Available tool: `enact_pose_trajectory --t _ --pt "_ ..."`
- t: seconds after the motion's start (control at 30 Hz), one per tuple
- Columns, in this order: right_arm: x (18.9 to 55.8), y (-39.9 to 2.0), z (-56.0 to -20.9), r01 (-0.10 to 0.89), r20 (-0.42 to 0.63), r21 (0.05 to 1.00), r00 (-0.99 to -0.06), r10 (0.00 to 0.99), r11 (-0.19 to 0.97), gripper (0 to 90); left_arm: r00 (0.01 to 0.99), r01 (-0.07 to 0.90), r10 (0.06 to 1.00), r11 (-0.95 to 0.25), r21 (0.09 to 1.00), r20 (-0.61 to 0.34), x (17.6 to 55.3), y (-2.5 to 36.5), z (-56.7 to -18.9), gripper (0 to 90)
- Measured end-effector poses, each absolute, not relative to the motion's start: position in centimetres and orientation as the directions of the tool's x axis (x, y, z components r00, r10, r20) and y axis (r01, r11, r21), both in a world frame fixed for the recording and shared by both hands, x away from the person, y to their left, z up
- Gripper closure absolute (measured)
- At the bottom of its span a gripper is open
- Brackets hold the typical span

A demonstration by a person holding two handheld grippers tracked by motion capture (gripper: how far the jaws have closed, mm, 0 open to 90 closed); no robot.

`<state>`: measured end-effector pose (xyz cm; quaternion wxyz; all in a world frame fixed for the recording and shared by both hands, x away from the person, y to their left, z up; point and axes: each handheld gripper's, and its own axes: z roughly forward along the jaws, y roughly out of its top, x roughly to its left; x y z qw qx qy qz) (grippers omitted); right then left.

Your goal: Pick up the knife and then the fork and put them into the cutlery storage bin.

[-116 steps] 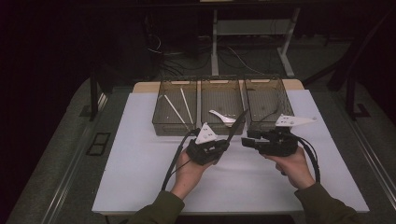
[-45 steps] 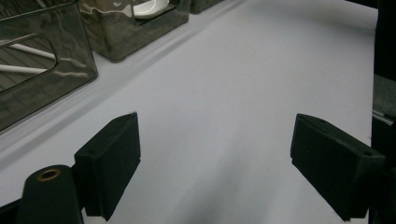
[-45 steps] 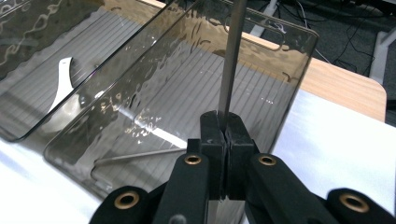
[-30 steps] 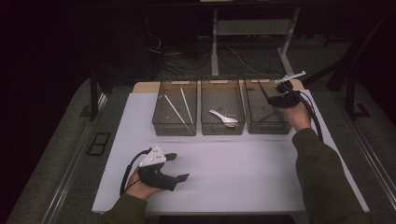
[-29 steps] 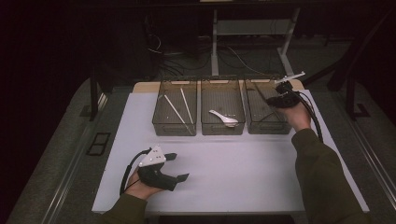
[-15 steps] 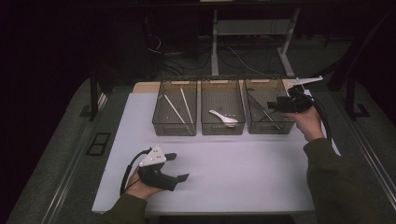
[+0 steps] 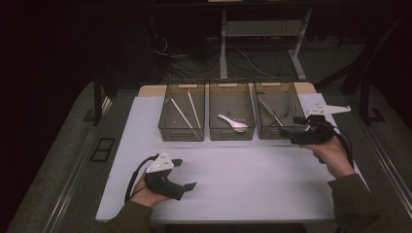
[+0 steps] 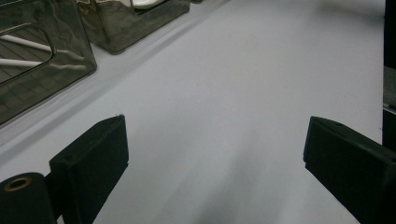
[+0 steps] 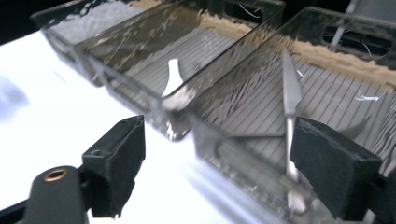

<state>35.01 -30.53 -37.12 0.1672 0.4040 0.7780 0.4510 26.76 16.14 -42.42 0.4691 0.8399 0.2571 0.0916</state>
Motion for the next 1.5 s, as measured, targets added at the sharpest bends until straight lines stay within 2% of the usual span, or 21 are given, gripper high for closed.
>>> enact_pose_trajectory --t 0.5,0.87,1.1,1.5 --pt "29.5 -30.5 -40.3 0.449 0.103 0.855 -0.636 0.765 0.258 13.7 0.848 0.343 0.524 -0.423 0.839 -0.083 26.8 16.1 -42.4 2.5" --pt "27.0 -30.7 -42.6 0.476 0.157 0.848 -0.643 0.75 0.231 12.0 0.85 0.339 0.521 -0.425 0.839 -0.08 26.7 16.1 -42.4 2.9" --pt "25.9 -30.7 -43.6 0.488 0.177 0.847 -0.632 0.754 0.21 12.0 0.854 0.337 0.514 -0.429 0.838 -0.08 26.7 15.9 -42.5 3.2" --pt "25.8 -29.9 -44.0 0.477 0.15 0.842 -0.655 0.74 0.252 12.0 0.851 0.34 0.519 -0.427 0.838 -0.081 26.7 16.0 -42.5 3.4"
